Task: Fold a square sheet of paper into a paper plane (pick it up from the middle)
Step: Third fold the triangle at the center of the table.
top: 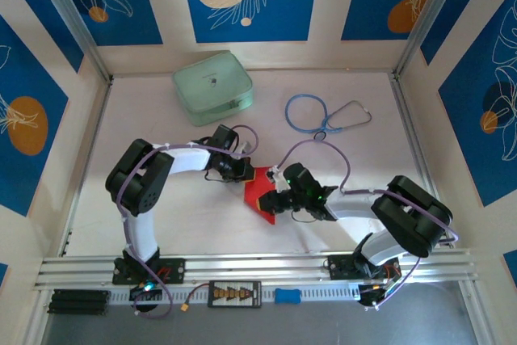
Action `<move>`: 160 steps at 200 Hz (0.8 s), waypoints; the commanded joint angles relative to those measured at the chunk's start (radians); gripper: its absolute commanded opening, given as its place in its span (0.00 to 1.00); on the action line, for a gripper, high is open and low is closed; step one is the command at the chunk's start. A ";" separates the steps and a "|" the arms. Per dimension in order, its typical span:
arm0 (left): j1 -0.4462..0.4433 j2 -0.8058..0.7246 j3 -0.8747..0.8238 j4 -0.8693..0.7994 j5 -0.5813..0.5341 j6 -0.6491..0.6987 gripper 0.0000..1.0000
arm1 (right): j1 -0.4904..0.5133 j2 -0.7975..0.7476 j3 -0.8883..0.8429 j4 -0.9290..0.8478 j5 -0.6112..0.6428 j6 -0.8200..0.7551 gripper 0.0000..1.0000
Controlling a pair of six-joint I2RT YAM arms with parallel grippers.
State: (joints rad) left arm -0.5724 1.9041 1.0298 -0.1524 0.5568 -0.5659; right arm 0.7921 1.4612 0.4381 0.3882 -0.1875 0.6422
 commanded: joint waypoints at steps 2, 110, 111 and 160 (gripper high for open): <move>-0.007 0.043 -0.017 -0.054 -0.072 0.035 0.06 | -0.023 -0.019 0.029 -0.076 0.007 -0.051 0.00; -0.006 0.030 -0.032 -0.024 -0.066 0.013 0.06 | -0.051 -0.038 0.051 -0.204 0.147 -0.085 0.00; -0.007 0.030 -0.031 -0.024 -0.066 0.012 0.06 | -0.052 -0.038 0.052 -0.206 0.148 -0.085 0.00; -0.006 0.031 -0.033 -0.025 -0.066 0.015 0.06 | -0.050 -0.021 0.066 -0.220 0.157 -0.111 0.00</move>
State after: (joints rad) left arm -0.5728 1.9041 1.0283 -0.1459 0.5568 -0.5663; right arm 0.7437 1.4475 0.4763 0.1913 -0.0345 0.5644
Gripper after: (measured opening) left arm 0.067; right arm 0.063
